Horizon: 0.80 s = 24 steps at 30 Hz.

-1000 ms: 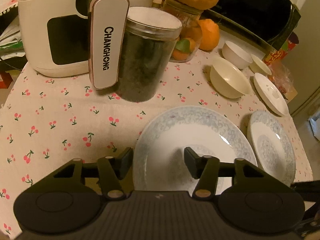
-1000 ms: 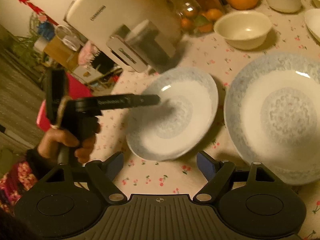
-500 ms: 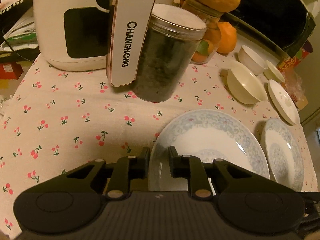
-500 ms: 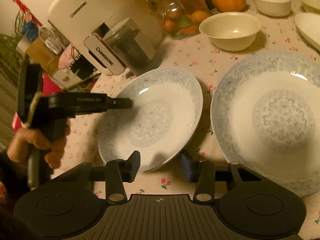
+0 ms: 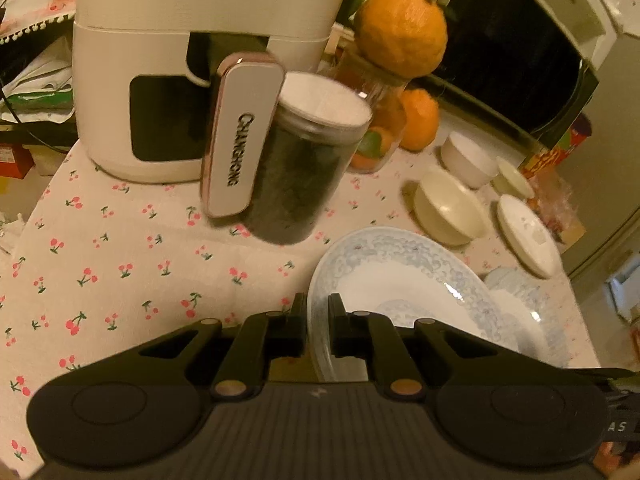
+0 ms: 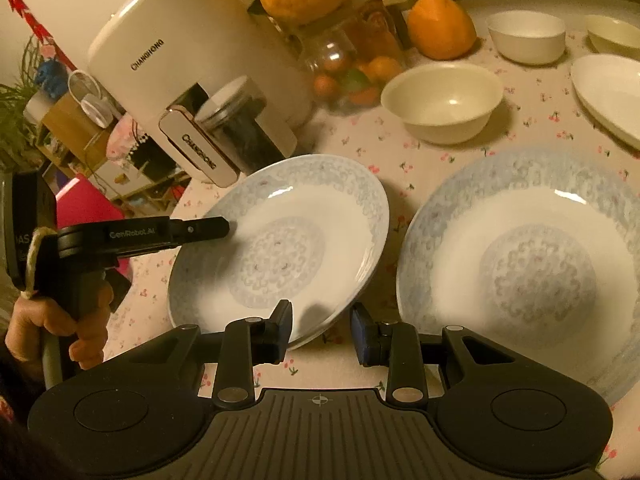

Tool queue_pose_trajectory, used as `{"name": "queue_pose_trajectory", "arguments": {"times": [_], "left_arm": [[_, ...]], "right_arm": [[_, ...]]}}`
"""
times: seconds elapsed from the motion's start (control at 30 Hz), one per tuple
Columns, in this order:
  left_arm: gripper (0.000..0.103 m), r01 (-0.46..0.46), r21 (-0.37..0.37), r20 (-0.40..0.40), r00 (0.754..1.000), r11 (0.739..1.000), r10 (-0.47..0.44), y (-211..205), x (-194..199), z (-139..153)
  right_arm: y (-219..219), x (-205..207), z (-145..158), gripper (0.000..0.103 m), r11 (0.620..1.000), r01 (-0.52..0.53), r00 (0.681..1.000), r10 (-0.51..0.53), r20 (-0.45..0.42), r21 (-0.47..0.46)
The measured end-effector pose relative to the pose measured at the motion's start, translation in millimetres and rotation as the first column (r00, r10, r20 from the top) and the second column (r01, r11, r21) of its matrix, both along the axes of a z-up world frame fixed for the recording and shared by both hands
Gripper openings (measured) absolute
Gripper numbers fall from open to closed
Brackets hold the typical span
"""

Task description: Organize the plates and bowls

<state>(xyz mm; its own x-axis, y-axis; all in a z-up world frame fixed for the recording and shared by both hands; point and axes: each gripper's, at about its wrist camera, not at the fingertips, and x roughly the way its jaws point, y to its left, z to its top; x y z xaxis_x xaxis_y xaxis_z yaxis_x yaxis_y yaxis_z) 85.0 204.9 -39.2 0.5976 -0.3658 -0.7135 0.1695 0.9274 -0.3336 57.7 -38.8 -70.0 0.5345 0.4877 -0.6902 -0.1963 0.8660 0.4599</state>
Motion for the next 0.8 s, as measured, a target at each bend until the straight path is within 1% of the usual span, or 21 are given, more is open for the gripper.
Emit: {"name": "queue_pose_trajectory", "arguments": {"times": [0.17, 0.43, 0.6, 0.8], "left_arm": [[0.009, 0.019, -0.009, 0.020, 1.000, 1.000, -0.018, -13, -1, 3], [0.009, 0.048, -0.048, 0.044, 0.998, 0.998, -0.046, -36, -1, 9], [0.009, 0.078, -0.078, 0.051, 0.996, 0.994, -0.074, -54, 0, 13], [0.009, 0.116, -0.077, 0.044, 0.993, 0.990, -0.113, -80, 2, 13]], "right_arm": [[-12, 1, 4, 0.029, 1.000, 0.009, 1.000, -0.009, 0.010, -0.002], [-44, 4, 14, 0.026, 0.997, 0.069, 0.997, -0.070, 0.026, 0.018], [-69, 5, 16, 0.025, 0.994, 0.107, 0.994, -0.107, 0.012, 0.026], [-96, 2, 15, 0.024, 0.988, 0.152, 0.988, -0.152, -0.015, 0.023]]}}
